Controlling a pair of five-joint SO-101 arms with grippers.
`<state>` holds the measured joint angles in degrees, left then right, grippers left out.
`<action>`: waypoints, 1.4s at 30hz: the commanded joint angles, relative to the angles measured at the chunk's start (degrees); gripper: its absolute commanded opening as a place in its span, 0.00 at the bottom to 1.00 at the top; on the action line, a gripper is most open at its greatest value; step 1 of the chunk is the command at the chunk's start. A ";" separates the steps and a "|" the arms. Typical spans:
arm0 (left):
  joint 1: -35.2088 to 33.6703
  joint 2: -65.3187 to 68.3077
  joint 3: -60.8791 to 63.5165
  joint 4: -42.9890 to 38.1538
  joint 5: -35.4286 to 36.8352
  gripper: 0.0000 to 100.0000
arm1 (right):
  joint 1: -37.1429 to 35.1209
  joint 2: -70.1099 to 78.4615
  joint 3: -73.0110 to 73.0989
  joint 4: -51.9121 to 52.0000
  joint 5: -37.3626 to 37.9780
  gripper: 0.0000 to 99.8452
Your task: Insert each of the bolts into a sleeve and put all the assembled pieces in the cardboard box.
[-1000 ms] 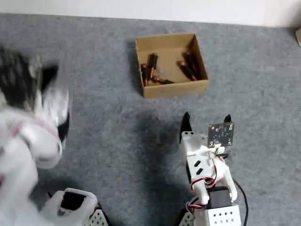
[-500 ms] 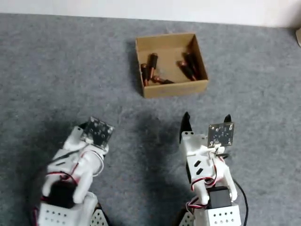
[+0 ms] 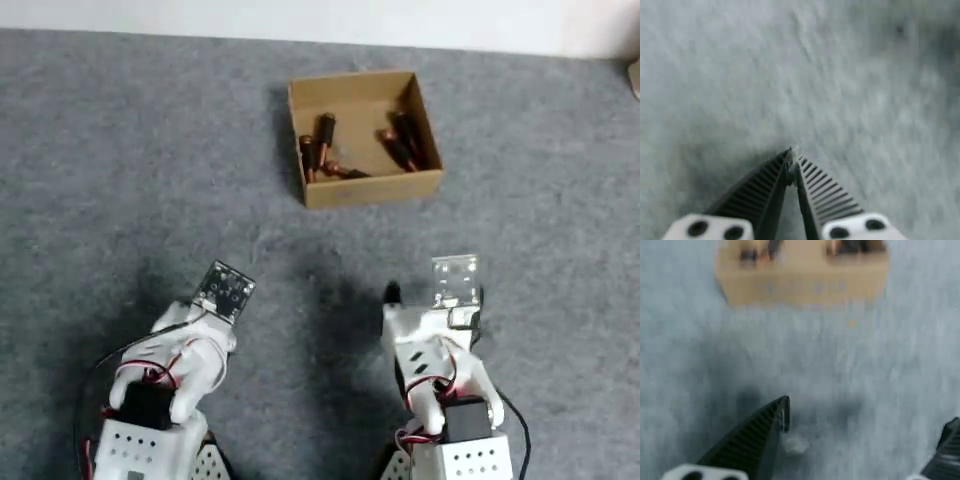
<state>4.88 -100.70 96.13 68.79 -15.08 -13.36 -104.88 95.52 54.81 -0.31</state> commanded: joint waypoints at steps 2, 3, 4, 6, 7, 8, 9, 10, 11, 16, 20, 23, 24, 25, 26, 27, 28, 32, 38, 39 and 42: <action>-0.40 -0.31 1.10 6.77 -0.35 0.01 | 1.89 -0.31 9.45 15.78 0.88 0.42; -0.92 -0.31 1.10 6.77 -0.35 0.01 | 4.79 -0.31 9.10 15.16 2.11 0.42; -1.36 -0.31 1.10 6.77 -0.35 0.01 | 8.04 -0.31 8.75 14.90 3.96 0.42; -2.07 -0.31 1.10 6.77 -0.35 0.01 | 12.97 -0.31 8.40 16.48 7.38 0.42; -2.15 -0.31 1.10 6.77 -0.35 0.01 | 15.25 -0.31 8.40 16.84 8.44 0.42; -2.15 -0.31 1.10 6.77 -0.35 0.01 | 17.45 -0.31 8.40 16.57 9.49 0.42; -2.15 -0.31 1.10 6.77 -0.35 0.01 | 18.95 -0.31 8.40 16.48 9.93 0.42; -2.07 -0.31 1.10 6.77 -0.35 0.01 | 20.09 -0.31 8.40 16.48 10.20 0.42; -2.07 -0.31 1.10 6.77 -0.35 0.01 | 20.70 -0.31 8.40 16.48 10.11 0.42; -2.07 -0.31 1.10 6.77 -0.35 0.01 | 20.88 -0.31 8.40 16.48 10.20 0.42; -2.07 -0.31 1.10 6.77 -0.35 0.01 | 20.88 -0.31 8.40 16.48 10.20 0.42; -2.07 -0.31 1.10 6.77 -0.35 0.01 | 20.88 -0.31 8.40 16.48 10.20 0.42; -2.07 -0.31 1.10 6.77 -0.35 0.01 | 20.88 -0.31 8.40 16.48 10.20 0.42; -2.07 -0.31 1.10 6.77 -0.35 0.01 | 20.88 -0.31 8.40 16.48 10.20 0.42; -2.07 -0.31 1.10 6.77 -0.35 0.01 | 20.88 -0.31 8.40 16.48 10.20 0.42; -2.07 -0.31 1.10 6.77 -0.35 0.01 | 20.88 -0.31 8.40 16.48 10.20 0.42; -2.07 -0.31 1.10 6.77 -0.35 0.01 | 20.88 -0.31 8.40 16.48 10.20 0.42; -2.07 -0.31 1.10 6.77 -0.35 0.01 | 20.88 -0.31 8.40 16.48 10.20 0.42; -2.07 -0.31 1.10 6.77 -0.35 0.01 | 20.88 -0.31 8.40 16.48 10.20 0.42; -2.07 -0.31 1.10 6.77 -0.35 0.01 | 20.88 -0.31 8.40 16.48 10.20 0.42; -2.07 -0.31 1.10 6.77 -0.35 0.01 | 20.88 -0.31 8.40 16.48 10.20 0.42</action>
